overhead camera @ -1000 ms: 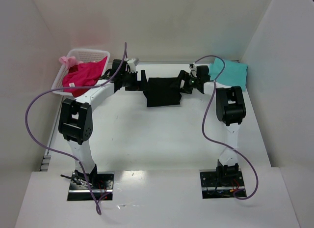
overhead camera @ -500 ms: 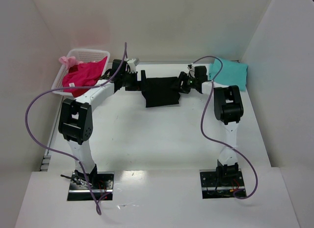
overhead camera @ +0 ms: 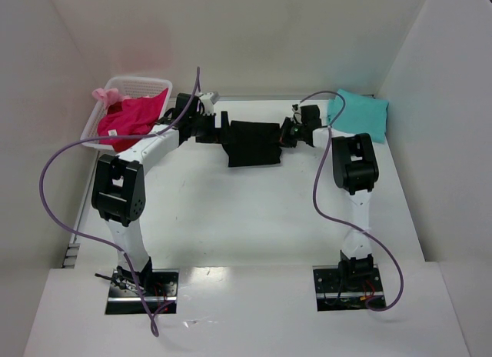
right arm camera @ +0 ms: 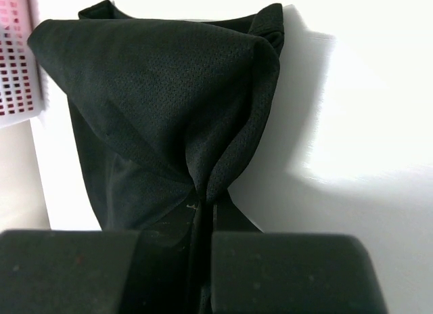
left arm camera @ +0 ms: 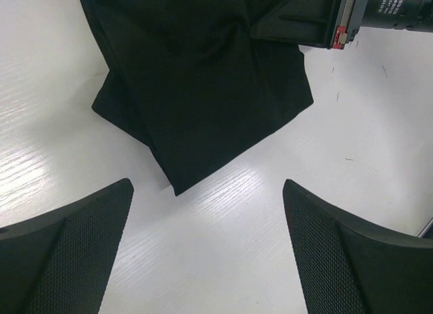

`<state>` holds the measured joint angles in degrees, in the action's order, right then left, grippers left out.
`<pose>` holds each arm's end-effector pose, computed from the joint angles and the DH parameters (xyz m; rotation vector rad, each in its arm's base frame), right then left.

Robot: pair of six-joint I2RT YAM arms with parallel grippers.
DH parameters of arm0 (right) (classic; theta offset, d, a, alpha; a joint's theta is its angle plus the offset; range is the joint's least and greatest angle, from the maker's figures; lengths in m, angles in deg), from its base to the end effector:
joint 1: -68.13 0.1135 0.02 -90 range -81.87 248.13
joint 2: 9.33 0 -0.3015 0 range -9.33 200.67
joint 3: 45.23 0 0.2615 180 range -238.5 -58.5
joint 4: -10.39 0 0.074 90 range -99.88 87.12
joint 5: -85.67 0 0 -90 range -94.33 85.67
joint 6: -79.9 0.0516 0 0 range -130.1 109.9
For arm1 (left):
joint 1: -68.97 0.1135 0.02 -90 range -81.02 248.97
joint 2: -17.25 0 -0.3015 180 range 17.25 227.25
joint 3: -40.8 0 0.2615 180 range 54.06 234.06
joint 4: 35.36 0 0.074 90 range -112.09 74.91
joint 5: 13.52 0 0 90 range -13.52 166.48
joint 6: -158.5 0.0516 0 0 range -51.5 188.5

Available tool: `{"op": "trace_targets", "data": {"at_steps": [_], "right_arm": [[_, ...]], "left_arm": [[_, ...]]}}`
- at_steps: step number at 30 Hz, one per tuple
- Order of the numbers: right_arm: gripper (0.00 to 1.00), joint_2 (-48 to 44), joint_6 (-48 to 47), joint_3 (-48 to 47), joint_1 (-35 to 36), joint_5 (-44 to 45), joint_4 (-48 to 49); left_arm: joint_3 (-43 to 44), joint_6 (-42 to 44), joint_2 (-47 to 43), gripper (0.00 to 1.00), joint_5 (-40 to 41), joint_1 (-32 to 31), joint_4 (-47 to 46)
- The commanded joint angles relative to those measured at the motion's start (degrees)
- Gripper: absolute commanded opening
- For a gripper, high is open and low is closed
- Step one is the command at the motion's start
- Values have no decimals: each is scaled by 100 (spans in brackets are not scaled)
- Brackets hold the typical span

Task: Fold and stack the t-shirts
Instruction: Put the neatly folded tshirt into the corner of the board with the right arm

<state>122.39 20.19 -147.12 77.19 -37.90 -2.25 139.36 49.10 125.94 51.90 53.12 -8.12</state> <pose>0.5226 0.1122 0.1295 0.1264 2.3735 1.0185 0.4464 -0.1491 0.2797 0.1736 2.2696 -0.8088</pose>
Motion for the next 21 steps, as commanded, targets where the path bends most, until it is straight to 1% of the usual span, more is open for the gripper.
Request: {"op": "trace_targets", "data": {"at_steps": [1, 4, 8, 12, 15, 18, 21], "right_arm": [[0, -102, -171, -277, 87, 692, -475], [0, -173, -356, -778, 87, 939, -940], [0, -226, -636, -1490, -88, 939, -1406], [0, -16, -979, -2516, -238, 939, -2038], [0, 116, -1322, -3141, -291, 1237, -2557], [0, 257, -1542, -3669, -431, 1518, -3015], [0, 310, -1604, -3812, -773, 1406, -3165]], "left_arm": [[57, 208, -163, 99, -126, -23, -53], [57, 208, -225, 99, -126, 30, -53], [57, 261, -278, 99, -179, 30, -53], [57, 261, -278, 99, -232, 83, -106], [5, 261, -278, 99, -284, 144, -167], [5, 261, -225, 99, -337, 144, -229], [5, 261, -225, 99, -390, 197, -290]]}}
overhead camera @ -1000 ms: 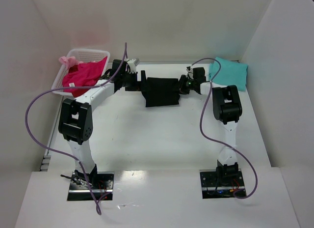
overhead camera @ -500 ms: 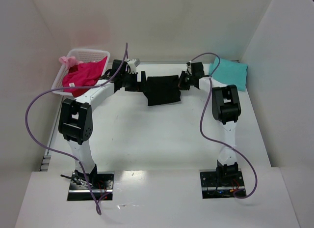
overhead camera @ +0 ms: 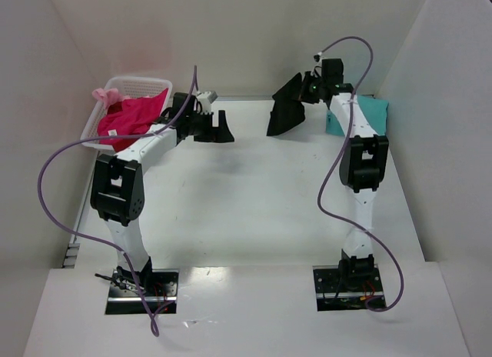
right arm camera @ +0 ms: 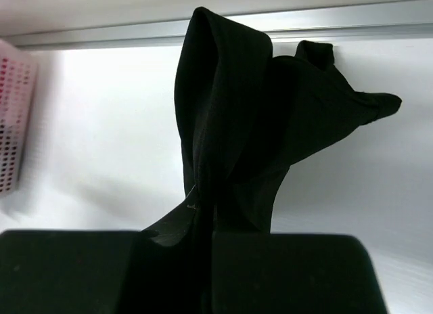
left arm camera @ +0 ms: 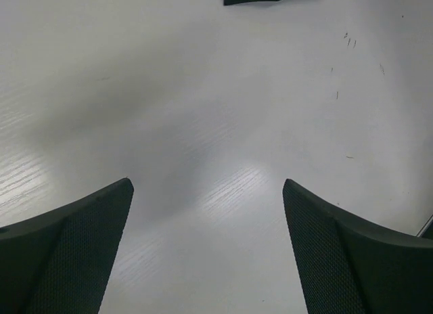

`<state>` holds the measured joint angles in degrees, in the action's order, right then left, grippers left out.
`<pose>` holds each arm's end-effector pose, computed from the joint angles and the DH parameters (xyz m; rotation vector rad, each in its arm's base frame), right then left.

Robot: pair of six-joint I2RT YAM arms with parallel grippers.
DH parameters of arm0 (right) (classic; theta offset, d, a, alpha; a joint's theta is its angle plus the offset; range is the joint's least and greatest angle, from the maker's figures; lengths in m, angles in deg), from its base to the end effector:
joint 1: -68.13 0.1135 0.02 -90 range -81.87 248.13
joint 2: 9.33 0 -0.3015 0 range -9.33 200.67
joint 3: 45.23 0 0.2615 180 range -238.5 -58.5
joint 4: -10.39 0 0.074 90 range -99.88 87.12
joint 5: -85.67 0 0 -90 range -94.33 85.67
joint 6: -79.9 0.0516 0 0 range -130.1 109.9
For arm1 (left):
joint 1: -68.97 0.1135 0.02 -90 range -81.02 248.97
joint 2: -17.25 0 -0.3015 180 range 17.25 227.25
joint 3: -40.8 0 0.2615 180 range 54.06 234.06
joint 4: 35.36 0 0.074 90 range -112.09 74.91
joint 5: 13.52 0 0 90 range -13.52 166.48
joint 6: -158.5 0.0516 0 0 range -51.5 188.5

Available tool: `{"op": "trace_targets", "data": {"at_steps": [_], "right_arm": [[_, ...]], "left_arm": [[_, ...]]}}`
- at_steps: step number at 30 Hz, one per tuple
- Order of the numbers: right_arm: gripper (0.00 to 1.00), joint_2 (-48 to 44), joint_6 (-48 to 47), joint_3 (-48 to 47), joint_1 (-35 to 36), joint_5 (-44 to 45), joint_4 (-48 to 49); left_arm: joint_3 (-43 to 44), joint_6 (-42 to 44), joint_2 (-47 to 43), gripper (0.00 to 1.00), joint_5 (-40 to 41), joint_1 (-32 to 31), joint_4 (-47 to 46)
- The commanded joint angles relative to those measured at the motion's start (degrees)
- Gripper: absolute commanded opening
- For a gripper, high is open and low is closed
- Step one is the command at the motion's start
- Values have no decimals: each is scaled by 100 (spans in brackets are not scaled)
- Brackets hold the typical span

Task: Fold and stack the t-shirts
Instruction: Put the neatly folded tshirt into the corner of the board with the right arm

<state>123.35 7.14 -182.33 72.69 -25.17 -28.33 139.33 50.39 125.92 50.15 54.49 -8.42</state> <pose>0.5828 0.0649 0.2864 0.0302 2.1888 0.6111 0.4492 -0.1396 0.2806 0.1904 2.2552 -0.8186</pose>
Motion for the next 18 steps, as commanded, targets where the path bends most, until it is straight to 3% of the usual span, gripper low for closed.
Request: {"op": "trace_targets", "data": {"at_steps": [1, 9, 18], "right_arm": [[0, 214, -300, -291, -437, 133, -557], [0, 153, -703, -405, -1439, 63, -856], [0, 328, -1090, -1036, -1704, 528, -1216]], "left_arm": [[7, 132, -223, 99, -215, 59, -260], [59, 246, -223, 99, -267, 174, -102], [217, 246, -108, 99, -268, 174, 118]]}}
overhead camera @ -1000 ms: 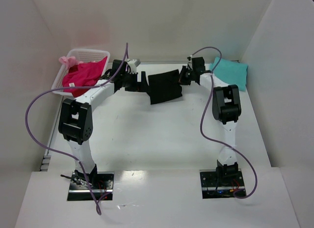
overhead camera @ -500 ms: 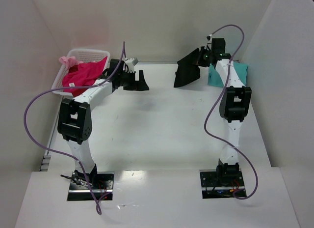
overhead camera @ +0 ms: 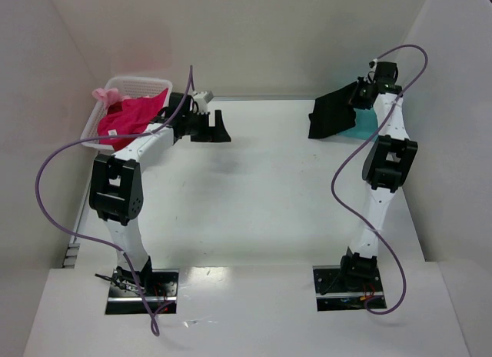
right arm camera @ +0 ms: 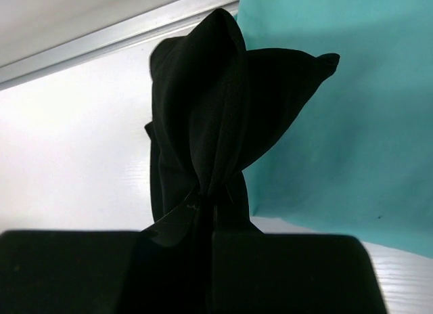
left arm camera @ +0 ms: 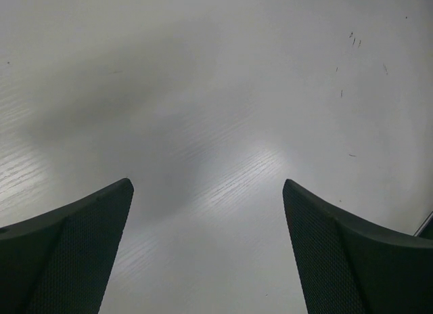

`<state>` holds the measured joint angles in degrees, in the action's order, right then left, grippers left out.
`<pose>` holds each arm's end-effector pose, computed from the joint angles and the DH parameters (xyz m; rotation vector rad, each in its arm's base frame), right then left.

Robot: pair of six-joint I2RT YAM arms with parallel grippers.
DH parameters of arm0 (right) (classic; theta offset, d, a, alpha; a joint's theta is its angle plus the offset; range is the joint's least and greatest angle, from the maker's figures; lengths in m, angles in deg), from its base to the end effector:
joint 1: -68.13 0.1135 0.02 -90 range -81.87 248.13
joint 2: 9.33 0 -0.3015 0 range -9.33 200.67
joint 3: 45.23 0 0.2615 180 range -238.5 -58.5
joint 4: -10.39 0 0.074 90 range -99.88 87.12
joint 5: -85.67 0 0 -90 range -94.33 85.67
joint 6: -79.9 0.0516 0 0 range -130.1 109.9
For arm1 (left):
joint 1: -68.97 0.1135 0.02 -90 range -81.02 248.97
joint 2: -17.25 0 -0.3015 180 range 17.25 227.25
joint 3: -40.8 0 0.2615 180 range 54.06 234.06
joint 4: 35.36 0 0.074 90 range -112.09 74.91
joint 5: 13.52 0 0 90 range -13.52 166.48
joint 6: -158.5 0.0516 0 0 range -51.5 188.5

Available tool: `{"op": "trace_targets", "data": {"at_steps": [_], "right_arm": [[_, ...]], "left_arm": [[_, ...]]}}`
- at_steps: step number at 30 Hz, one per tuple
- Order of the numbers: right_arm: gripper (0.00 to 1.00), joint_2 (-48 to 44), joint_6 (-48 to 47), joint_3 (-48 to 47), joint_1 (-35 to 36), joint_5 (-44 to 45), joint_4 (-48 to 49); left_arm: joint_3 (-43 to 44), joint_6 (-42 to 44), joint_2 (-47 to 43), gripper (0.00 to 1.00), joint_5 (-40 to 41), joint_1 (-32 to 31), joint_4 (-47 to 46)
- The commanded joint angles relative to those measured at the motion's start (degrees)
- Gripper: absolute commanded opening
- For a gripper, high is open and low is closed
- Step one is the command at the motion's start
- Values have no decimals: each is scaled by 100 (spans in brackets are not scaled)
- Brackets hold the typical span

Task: Fold and stack the t-shirts
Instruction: Put the neatly folded tshirt into the corner of the board with the right arm

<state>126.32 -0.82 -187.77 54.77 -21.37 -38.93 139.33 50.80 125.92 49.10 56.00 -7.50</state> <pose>0.5739 -0.1208 0.2724 0.3007 2.2709 0.3063 0.4511 -0.1282 0.2793 0.1748 2.2663 -0.8214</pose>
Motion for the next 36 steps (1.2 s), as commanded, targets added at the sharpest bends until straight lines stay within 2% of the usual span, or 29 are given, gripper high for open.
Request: {"op": "trace_targets", "data": {"at_steps": [1, 10, 16, 21, 25, 33, 36], "right_arm": [[0, 92, -295, -546, 28, 226, -156], [0, 154, -603, -1021, -26, 1009, -420], [0, 101, -497, -1074, -192, 1062, -420], [0, 49, -374, -1126, -333, 728, -368], [0, -13, -155, -1074, -333, -26, -245], [0, 101, -119, -722, 526, -519, -17], [0, 233, -119, -600, 817, -336, 36]], "left_arm": [[218, 205, -39, 99, -163, 75, 79], [376, 205, 217, 99, -339, 76, 211], [490, 205, 331, 99, -391, 76, 264], [490, 205, 384, 99, -391, 76, 264], [490, 100, 437, 99, -444, 76, 202], [262, -15, 367, 99, -506, 76, -26], [122, -15, 235, 99, -453, 76, -26]]}}
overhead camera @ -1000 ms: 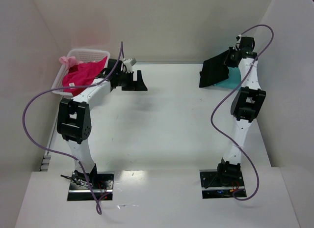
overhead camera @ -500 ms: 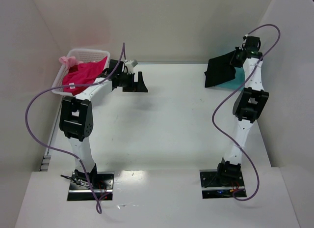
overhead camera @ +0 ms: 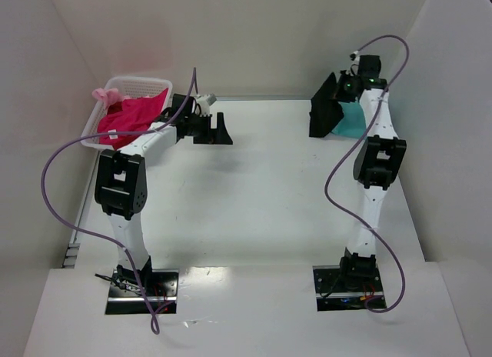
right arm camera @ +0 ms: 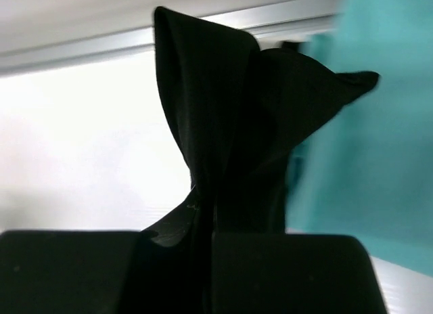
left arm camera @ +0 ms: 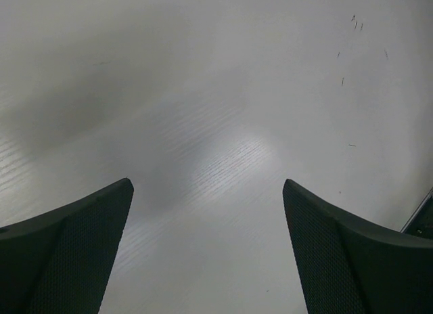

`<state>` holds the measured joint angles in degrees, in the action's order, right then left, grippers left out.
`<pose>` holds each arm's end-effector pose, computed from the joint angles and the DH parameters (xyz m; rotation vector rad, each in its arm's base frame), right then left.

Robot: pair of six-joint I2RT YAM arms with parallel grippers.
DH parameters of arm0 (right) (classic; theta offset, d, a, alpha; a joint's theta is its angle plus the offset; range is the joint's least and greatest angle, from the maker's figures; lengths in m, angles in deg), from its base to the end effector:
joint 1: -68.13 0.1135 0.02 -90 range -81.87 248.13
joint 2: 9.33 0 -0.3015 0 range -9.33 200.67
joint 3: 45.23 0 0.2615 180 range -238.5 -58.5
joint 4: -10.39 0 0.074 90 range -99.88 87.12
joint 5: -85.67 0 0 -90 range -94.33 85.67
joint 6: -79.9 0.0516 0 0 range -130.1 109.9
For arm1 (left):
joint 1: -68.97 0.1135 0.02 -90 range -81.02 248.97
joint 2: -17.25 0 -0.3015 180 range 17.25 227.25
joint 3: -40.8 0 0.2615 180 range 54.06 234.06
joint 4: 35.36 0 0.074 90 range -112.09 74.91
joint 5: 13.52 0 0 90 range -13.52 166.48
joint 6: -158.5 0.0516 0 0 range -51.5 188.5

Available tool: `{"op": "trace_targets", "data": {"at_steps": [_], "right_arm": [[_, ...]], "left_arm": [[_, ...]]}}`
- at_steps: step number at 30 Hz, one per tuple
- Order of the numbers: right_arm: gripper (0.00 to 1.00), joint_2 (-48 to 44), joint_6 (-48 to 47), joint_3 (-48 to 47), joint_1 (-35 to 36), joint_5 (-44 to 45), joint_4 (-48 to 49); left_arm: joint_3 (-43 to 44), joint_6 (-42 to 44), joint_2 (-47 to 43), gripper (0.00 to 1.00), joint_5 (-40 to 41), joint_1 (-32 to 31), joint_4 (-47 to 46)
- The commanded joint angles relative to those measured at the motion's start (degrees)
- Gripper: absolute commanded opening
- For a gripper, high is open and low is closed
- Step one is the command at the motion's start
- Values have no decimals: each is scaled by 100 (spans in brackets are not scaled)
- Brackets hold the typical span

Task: Fold and stack the t-shirts
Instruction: Put the neatly folded tshirt into the corner of the board with the right arm

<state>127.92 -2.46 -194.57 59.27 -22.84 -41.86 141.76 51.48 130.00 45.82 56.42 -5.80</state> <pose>0.5865 -0.0748 0.2936 0.1540 2.2474 0.3549 0.4642 -0.1303 0.2599 0.1957 2.3162 -0.8775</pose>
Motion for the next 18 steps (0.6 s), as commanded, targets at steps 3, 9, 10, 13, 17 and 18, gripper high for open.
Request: {"op": "trace_targets", "data": {"at_steps": [3, 9, 10, 13, 17, 18], "right_arm": [[0, 126, 211, 273, 570, -119, 496], [0, 179, 458, 722, 631, 91, 857], [0, 179, 458, 722, 631, 197, 857], [0, 179, 458, 599, 500, 251, 857], [0, 118, 388, 170, 184, 382, 656], [0, 118, 387, 108, 35, 382, 594]], "left_arm": [[-174, -83, -279, 99, -55, 34, -250], [-236, -83, -341, 99, -55, 34, -250], [-236, -83, -341, 99, -55, 34, -250], [-236, -83, -341, 99, -55, 34, -302], [-175, -83, -289, 99, -55, 34, -302], [-174, -83, -236, 99, -107, 34, -302]]}}
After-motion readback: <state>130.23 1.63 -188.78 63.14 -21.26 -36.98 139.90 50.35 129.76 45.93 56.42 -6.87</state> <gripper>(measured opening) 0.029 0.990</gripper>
